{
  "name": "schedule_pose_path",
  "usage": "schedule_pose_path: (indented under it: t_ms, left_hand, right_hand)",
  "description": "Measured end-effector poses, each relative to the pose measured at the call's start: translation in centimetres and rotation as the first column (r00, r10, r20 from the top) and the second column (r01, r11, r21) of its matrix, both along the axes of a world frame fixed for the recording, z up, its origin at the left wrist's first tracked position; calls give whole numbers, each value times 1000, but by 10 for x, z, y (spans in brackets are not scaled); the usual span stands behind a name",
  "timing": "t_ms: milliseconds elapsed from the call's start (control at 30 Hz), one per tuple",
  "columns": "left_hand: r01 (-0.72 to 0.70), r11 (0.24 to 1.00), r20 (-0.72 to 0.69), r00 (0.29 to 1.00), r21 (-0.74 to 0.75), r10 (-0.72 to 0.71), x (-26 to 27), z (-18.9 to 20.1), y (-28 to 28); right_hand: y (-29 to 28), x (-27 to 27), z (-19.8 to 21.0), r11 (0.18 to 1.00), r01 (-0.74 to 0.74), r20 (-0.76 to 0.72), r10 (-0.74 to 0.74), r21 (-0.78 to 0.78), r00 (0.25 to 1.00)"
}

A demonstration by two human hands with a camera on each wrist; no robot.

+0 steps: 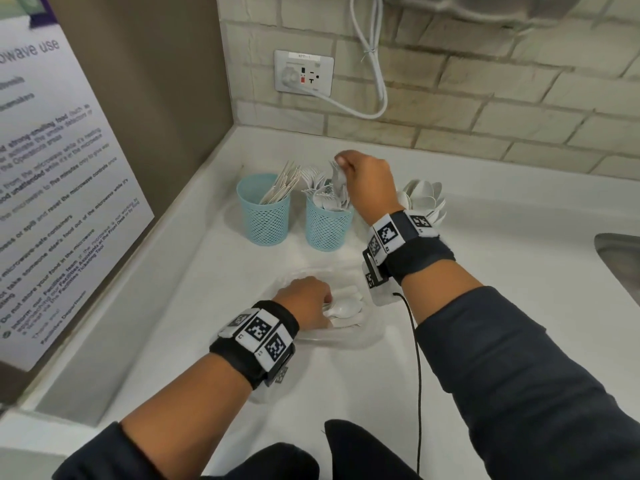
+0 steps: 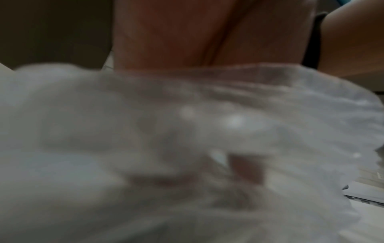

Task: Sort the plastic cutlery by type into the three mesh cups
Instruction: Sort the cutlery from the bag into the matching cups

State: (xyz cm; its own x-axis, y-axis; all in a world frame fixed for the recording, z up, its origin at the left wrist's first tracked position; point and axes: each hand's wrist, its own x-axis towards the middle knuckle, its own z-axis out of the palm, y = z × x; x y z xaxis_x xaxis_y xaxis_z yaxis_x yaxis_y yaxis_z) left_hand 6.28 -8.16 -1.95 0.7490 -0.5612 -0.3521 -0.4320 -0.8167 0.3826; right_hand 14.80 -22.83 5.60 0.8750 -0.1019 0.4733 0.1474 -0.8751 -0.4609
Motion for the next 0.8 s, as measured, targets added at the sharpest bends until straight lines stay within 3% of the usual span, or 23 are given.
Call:
schedule_pose_path:
  t_ms: [67, 233, 433, 533, 633, 700, 800]
  left_hand:
    - [6, 1000, 0, 1000, 4, -6, 1, 0, 0]
    - [25, 1000, 2, 1000, 5, -25, 5, 1, -1]
    - [15, 1000, -4, 1000, 9, -15, 7, 3, 1]
    - [-5, 999, -2, 1000, -33, 5, 9, 3, 2]
    - [-25, 997, -8, 1000, -70, 24, 9, 2, 3]
    - [-28, 997, -8, 1000, -77, 27, 10, 2, 3]
    - [-36, 996, 17, 999, -76, 37, 10, 3, 3]
  right_hand:
    - [1, 1, -8, 996, 4, -144, -17, -94, 989]
    - [7, -2, -8, 955, -43, -343, -63, -293, 937]
    - [2, -6, -4, 950, -107, -475, -48, -294, 879]
    - [-1, -12, 2, 972, -68, -337, -12, -224, 941]
    - [-1, -23, 12, 991, -55, -135, 71, 121, 988]
    - [-2, -35, 21, 944, -34, -141, 85, 329, 986]
    - [-4, -54, 35, 941, -2, -372, 136, 339, 918]
